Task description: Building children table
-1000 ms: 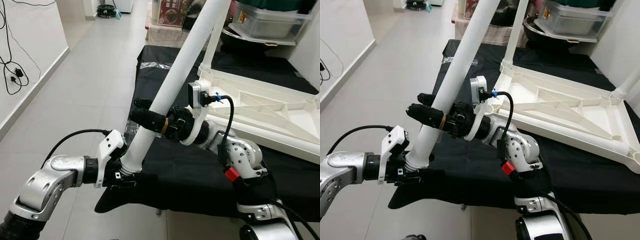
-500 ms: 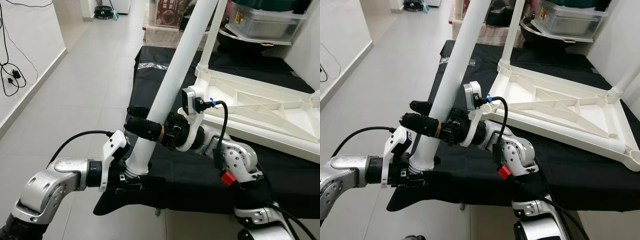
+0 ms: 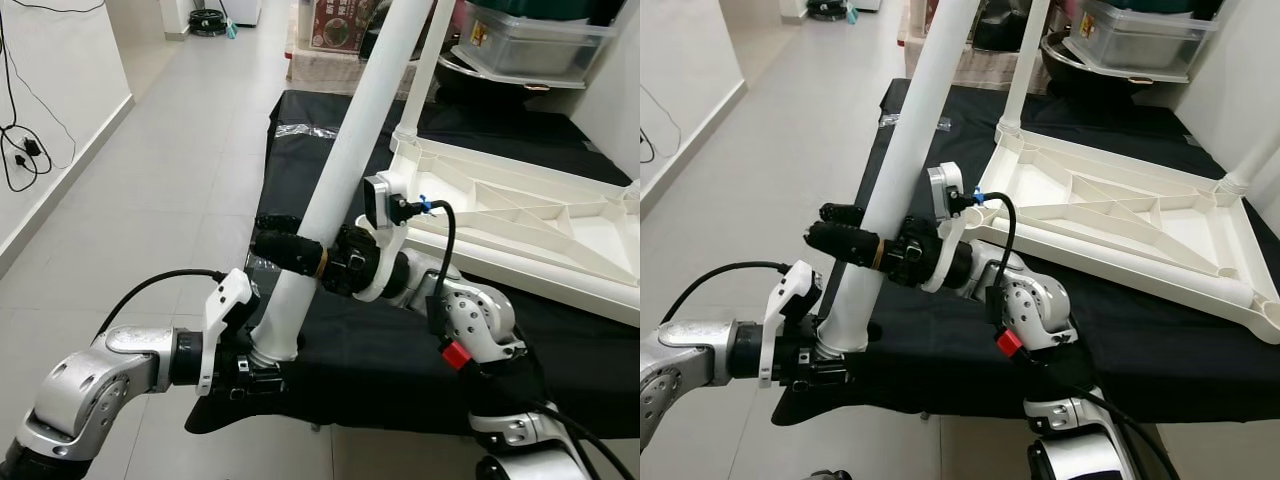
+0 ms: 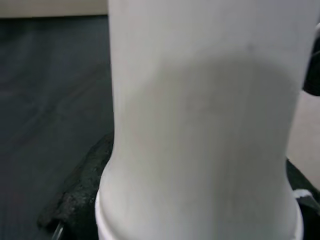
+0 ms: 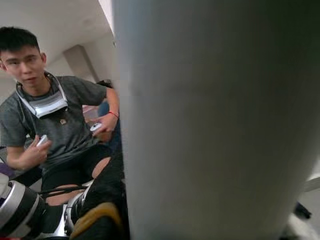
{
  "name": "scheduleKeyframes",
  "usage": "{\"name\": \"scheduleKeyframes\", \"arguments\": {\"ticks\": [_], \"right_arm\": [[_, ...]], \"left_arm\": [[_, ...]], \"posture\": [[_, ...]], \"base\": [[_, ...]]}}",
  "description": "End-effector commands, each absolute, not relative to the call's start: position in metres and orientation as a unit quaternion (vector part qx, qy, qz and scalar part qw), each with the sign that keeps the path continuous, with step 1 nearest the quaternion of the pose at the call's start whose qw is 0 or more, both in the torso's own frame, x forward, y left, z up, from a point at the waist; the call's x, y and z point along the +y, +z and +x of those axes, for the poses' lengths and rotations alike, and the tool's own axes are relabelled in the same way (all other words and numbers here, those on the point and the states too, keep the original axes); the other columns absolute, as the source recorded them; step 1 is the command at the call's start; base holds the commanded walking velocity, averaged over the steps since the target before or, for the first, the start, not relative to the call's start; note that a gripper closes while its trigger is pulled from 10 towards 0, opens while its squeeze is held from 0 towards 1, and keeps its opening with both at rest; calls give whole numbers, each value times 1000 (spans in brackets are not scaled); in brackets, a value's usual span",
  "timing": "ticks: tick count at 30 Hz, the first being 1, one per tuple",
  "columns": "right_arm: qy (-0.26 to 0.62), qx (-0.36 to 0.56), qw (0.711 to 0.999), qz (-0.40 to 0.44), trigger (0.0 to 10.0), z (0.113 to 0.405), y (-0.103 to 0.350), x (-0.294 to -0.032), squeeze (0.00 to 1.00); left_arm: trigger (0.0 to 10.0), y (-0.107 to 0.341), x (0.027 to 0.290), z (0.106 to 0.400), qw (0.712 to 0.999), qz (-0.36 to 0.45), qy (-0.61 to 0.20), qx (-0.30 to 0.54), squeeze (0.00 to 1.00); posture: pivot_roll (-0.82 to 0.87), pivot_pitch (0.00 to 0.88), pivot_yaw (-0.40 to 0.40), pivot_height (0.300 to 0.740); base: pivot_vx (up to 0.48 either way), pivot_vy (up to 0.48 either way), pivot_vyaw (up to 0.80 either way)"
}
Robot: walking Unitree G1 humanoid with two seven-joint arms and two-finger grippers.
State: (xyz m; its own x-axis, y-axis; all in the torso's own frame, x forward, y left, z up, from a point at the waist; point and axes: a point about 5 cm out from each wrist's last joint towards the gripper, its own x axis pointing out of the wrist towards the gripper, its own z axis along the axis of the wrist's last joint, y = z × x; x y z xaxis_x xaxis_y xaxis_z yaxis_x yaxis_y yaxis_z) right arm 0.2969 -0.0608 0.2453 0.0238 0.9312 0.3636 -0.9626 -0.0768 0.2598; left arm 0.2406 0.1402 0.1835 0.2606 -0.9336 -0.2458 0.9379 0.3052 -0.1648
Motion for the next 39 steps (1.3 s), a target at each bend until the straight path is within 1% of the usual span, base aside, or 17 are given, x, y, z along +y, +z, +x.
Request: {"name": "scheduleKeyframes", "arguments": {"ticks": [1, 8, 14, 15, 19, 22, 23, 24, 26, 30, 33, 34, 35, 36, 37, 38, 39], "right_arm": [[717, -41, 664, 209, 0, 292, 249, -56, 0], [717, -36, 664, 211, 0, 291, 247, -58, 0], [716, -34, 665, 212, 0, 291, 246, -59, 0], [716, -34, 664, 213, 0, 291, 247, -59, 0], [714, -36, 667, 211, 0, 293, 248, -61, 0], [697, -41, 687, 201, 0, 301, 249, -68, 0], [682, -44, 702, 199, 0, 307, 250, -74, 0], [682, -44, 702, 199, 0, 307, 250, -74, 0], [653, -50, 730, 195, 0, 319, 252, -89, 0], [643, -50, 739, 194, 0, 323, 252, -95, 0], [597, -58, 781, 176, 0, 337, 253, -117, 0], [597, -58, 781, 176, 0, 337, 253, -117, 0], [581, -63, 793, 173, 0, 341, 255, -122, 0], [546, -74, 817, 171, 0, 349, 258, -129, 0], [546, -74, 817, 171, 0, 349, 258, -129, 0], [494, -82, 848, 174, 0, 361, 263, -137, 0], [494, -82, 848, 174, 0, 361, 263, -137, 0]], "left_arm": [[10000, 177, 139, 236, 784, 0, -597, 171, 0], [10000, 174, 148, 236, 785, 19, -591, 184, 0], [10000, 170, 145, 236, 789, 29, -582, 194, 0], [10000, 170, 142, 234, 783, 17, -588, 201, 1000], [10000, 170, 139, 234, 788, 24, -585, 192, 1000], [10000, 170, 143, 239, 806, 48, -562, 177, 1000], [10000, 170, 146, 239, 809, 50, -558, 178, 0], [10000, 170, 146, 239, 809, 50, -558, 178, 0], [10000, 169, 150, 239, 815, 49, -548, 179, 0], [10000, 168, 152, 238, 816, 52, -547, 181, 0], [10000, 161, 157, 233, 817, 59, -537, 201, 0], [10000, 161, 157, 233, 817, 59, -537, 201, 0], [10000, 159, 158, 232, 819, 60, -534, 204, 0], [10000, 156, 159, 231, 822, 68, -527, 204, 0], [10000, 156, 159, 231, 822, 68, -527, 204, 0], [10000, 154, 159, 231, 829, 70, -517, 200, 0], [10000, 154, 159, 231, 829, 70, -517, 200, 0]], "posture": [[97, 125, -65, 740], [99, 117, -66, 740], [95, 112, -69, 740], [96, 112, -69, 740], [94, 113, -69, 740], [96, 112, -71, 740], [97, 115, -73, 740], [97, 115, -73, 740], [94, 115, -75, 740], [94, 115, -75, 740], [91, 118, -76, 740], [91, 118, -76, 740], [91, 118, -76, 740], [94, 122, -77, 740], [94, 122, -77, 740], [94, 122, -77, 740], [94, 122, -77, 740]], "base": [[0, 0, 0], [0, 0, 0], [0, 0, 0], [0, 0, 0], [0, 0, 0], [0, 0, 0], [0, 0, 0], [0, 0, 0], [0, 0, 0], [0, 0, 0], [0, 0, 0], [0, 0, 0], [0, 0, 0], [0, 0, 0], [0, 0, 0], [0, 0, 0], [0, 0, 0]]}}
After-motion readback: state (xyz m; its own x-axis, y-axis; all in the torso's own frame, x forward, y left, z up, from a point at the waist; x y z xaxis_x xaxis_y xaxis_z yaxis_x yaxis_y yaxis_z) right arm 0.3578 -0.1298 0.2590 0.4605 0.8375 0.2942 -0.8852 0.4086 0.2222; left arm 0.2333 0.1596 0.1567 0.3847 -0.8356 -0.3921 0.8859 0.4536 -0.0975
